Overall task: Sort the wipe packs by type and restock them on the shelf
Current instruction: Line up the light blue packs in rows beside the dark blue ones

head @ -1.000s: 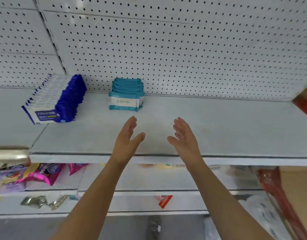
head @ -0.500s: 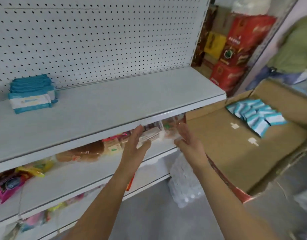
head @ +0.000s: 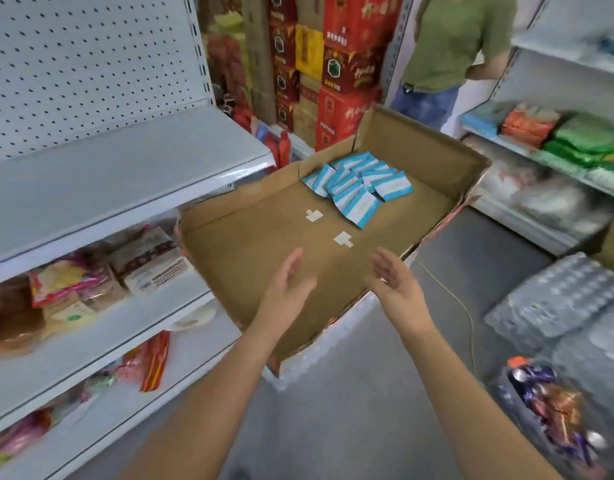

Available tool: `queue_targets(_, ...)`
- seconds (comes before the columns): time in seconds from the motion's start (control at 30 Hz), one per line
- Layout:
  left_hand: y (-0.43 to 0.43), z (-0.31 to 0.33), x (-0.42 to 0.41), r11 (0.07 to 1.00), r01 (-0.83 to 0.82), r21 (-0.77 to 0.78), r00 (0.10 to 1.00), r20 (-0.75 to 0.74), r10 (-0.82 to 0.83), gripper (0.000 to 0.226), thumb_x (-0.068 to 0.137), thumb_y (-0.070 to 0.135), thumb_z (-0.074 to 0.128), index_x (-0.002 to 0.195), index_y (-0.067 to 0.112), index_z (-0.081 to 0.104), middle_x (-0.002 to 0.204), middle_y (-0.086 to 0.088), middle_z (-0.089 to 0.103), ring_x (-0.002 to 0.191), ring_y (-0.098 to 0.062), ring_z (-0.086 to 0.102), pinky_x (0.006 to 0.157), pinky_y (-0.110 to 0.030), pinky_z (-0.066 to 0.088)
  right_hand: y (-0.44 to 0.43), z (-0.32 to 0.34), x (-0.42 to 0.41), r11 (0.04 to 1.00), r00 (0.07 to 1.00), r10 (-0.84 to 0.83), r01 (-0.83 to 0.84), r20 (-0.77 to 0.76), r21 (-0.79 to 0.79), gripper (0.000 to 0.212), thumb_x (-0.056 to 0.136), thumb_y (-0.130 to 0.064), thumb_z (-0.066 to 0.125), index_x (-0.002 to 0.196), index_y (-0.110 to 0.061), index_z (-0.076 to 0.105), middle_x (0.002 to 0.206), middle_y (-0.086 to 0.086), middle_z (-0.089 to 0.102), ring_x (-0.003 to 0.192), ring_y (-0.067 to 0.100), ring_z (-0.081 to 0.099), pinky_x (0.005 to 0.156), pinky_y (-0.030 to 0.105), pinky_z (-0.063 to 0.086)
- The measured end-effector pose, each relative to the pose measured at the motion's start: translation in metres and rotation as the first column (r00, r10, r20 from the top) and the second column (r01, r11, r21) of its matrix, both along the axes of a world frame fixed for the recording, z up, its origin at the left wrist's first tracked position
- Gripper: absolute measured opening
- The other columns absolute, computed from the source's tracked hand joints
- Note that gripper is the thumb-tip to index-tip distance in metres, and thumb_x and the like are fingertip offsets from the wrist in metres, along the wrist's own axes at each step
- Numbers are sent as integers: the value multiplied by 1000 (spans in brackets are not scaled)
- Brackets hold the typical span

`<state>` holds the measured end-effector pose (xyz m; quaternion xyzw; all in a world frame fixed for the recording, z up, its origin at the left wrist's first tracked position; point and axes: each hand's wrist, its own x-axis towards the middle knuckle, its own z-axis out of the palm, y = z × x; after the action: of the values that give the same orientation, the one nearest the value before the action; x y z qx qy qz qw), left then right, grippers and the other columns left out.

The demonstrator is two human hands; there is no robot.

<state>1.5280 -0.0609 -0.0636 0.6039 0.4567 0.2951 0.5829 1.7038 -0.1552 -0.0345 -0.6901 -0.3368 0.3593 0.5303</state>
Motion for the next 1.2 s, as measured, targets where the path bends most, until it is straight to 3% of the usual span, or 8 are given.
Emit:
queue_targets(0.13, 6, -9, 66, 999, 20, -32, 998, -51, -22, 60, 95, 25, 62, 150, 33, 41, 151, 15, 44, 137, -3, 43, 116, -31, 34, -1, -18, 72, 999, 999, -33, 32, -10, -33, 56, 92, -4, 64, 142, -24, 49, 140, 1, 56, 126, 12, 55, 111, 37, 43)
queue_targets(0.57, 142, -86, 225, 994, -99, -52, 992, -81, 95, 50, 92, 0, 56, 139, 20, 55, 141, 4, 57, 132, -9, 52, 112, -31, 41, 132, -73, 242, 975, 993, 51, -27, 105, -219, 54, 87, 7, 61, 134, -19, 54, 128, 6, 62, 120, 21, 58, 102, 34, 49)
queue_targets(0.7, 172, -86, 261, 990, -132, -54, 988, -87, 127, 49, 91, -2, 57, 136, 18, 57, 135, 5, 59, 128, -10, 53, 97, -18, 45, 186, -73, 289, 964, 991, 48, -14, 122, -265, 51, 87, 3, 63, 134, -17, 56, 125, 4, 63, 115, 17, 59, 89, 19, 48)
queue_targets(0.8, 188, -87, 279, 996, -89, 17, 988, -121, 91, 51, 90, -5, 55, 133, 20, 57, 139, 5, 56, 130, -12, 52, 104, -22, 41, 218, -78, 315, 940, 982, 115, -59, 148, -337, 52, 87, -3, 66, 135, -20, 55, 124, 4, 62, 113, 18, 60, 95, 26, 48)
queue_targets(0.93, 224, -89, 310, 966, 29, 258, 956, -288, 49, 62, 83, -14, 48, 135, 17, 57, 143, -1, 53, 134, -16, 46, 109, -13, 27, 266, -81, 354, 905, 935, 230, -103, 270, -413, 50, 88, -11, 62, 135, -25, 55, 126, -7, 59, 113, 10, 56, 96, 26, 44)
queue_targets(1.03, 251, -92, 336, 877, 263, 403, 875, -482, -40, 73, 71, -15, 44, 135, 15, 60, 148, -7, 51, 140, -26, 43, 116, -33, 31, 301, -88, 379, 868, 818, 417, -228, 397, -441, 47, 88, -9, 61, 131, -28, 57, 126, -8, 60, 114, 12, 57, 96, 27, 46)
queue_targets(1.13, 262, -97, 354, 756, 598, 267, 535, -835, -128, 60, 89, 5, 55, 144, 29, 50, 159, 5, 36, 150, -18, 25, 117, -42, 16, 336, -109, 389, 775, 483, 615, -515, 624, -366, 55, 71, 7, 68, 121, -17, 65, 125, 6, 64, 118, 29, 60, 102, 38, 47)
queue_targets(1.2, 264, -97, 361, 706, 679, 200, 388, -914, -115, 55, 92, 13, 58, 142, 35, 50, 156, 12, 39, 149, -15, 26, 116, -46, 15, 360, -119, 390, 672, 284, 666, -630, 690, -389, 63, 61, 10, 71, 119, -14, 67, 123, 7, 65, 116, 33, 61, 99, 43, 49)
